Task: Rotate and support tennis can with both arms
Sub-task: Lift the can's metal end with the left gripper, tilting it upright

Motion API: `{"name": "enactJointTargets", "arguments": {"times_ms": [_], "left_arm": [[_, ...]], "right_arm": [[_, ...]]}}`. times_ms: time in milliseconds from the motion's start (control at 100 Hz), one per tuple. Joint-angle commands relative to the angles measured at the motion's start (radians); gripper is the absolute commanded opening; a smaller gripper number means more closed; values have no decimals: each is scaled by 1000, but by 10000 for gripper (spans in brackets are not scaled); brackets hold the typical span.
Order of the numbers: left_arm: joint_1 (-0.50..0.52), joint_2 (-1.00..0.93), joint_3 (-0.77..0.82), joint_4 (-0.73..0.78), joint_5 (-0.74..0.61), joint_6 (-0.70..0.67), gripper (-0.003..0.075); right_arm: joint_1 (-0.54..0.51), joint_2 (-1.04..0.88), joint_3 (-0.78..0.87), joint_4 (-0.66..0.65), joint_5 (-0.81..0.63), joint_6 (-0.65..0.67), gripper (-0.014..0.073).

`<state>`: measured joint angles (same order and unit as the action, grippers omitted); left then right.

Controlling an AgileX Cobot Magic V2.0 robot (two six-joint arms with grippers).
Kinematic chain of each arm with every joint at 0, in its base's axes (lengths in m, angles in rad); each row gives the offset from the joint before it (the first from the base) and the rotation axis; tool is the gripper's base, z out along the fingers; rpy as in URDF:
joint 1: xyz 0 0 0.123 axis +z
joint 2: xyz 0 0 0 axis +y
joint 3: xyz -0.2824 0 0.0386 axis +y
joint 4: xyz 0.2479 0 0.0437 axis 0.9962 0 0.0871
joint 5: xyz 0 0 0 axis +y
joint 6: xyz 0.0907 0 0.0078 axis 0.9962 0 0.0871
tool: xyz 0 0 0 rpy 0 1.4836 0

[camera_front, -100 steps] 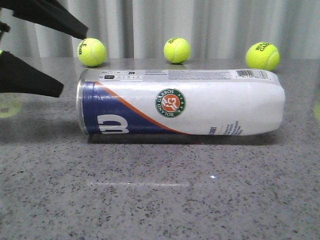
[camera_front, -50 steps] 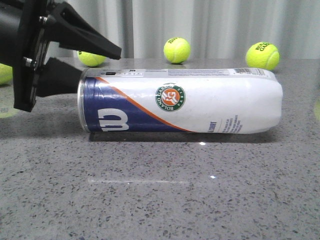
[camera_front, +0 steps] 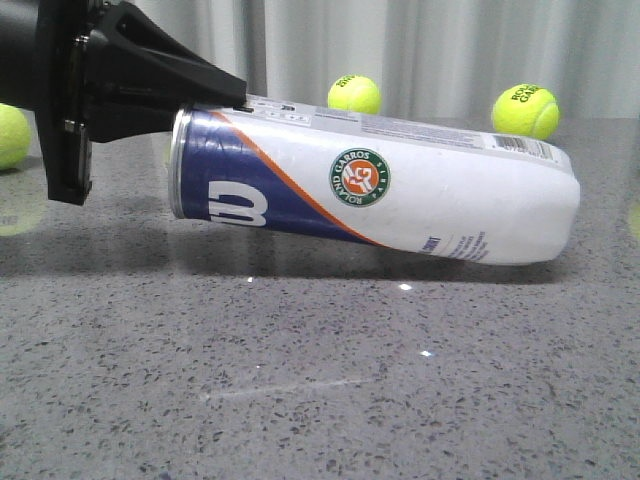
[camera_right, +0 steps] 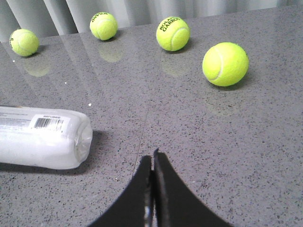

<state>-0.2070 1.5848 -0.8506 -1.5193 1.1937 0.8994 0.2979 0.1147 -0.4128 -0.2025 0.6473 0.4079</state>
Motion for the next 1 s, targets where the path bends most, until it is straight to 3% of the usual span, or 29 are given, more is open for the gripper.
{"name": "enactJointTargets", "arguments": {"times_ms": [0,240,420,670,790,990], "left_arm": [[-9,-50,-26,-93,85,35,-21],[-9,-160,-161,54,61,-32,-21],[-9,-257,-388,377,12,-261,-21],[-14,-307,-669,795,82,-572,-21],[-56,-319,-749,978,82,-681,-21],[-171,-317,-777,1082,82,-770,-21]], "right_arm": [[-6,11,-24,-23,-83,-4,-65],[-6,11,-24,-23,-83,-4,-65],[-6,11,-24,-23,-83,-4,-65],[-6,11,-24,-23,-83,-4,-65],[-6,11,-24,-23,-83,-4,-65],[-6,11,-24,-23,-83,-4,-65]]}}
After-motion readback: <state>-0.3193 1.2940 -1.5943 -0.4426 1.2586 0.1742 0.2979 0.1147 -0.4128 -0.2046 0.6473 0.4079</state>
